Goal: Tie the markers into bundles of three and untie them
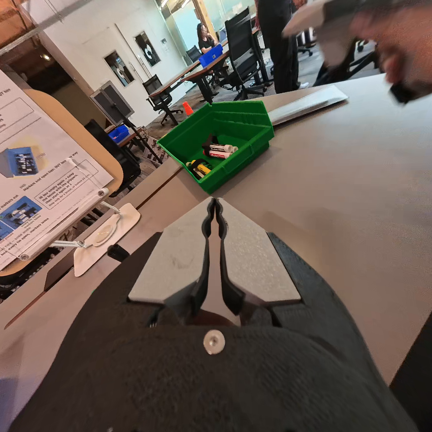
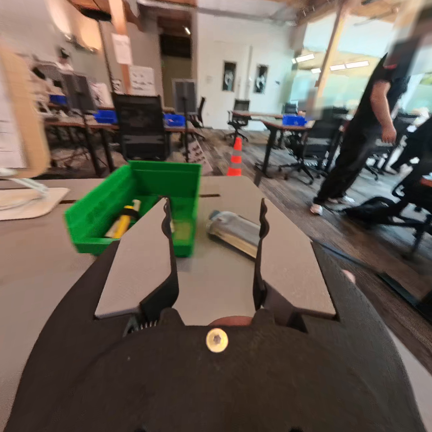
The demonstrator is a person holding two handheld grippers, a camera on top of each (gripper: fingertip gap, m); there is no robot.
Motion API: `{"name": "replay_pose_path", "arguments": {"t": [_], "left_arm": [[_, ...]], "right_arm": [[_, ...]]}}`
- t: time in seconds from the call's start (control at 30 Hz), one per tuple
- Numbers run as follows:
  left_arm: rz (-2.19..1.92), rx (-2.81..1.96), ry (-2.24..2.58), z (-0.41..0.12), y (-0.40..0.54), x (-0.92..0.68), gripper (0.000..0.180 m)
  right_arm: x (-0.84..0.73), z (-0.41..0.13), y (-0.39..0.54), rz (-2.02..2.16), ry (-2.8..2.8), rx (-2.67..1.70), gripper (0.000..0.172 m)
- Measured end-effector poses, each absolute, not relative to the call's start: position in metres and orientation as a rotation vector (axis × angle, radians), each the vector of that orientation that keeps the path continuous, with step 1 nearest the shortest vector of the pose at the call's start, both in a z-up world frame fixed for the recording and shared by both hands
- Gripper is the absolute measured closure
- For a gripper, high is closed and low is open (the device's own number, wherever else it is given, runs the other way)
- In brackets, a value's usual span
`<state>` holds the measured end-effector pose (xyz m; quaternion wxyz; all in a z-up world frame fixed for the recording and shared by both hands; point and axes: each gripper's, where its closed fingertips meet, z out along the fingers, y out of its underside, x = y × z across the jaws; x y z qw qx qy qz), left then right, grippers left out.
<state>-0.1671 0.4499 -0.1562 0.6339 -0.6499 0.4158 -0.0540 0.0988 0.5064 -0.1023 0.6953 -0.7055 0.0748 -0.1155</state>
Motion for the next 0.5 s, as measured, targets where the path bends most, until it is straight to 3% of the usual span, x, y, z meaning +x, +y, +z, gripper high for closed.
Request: {"name": "replay_pose_path", "arguments": {"t": [0.23,0.5], "left_arm": [[-0.159,-1.537,1.004,-0.177,0.447,-0.156,0.180],[-0.280,-1.568,1.059,-0.185,0.435,-0.132,0.180]], "right_arm": [[0.238,-0.117,0.487,-0.184,0.364,-1.810,0.093],[0.174,-0.142,0.492,-0.310,0.137,-1.794,0.082]]}}
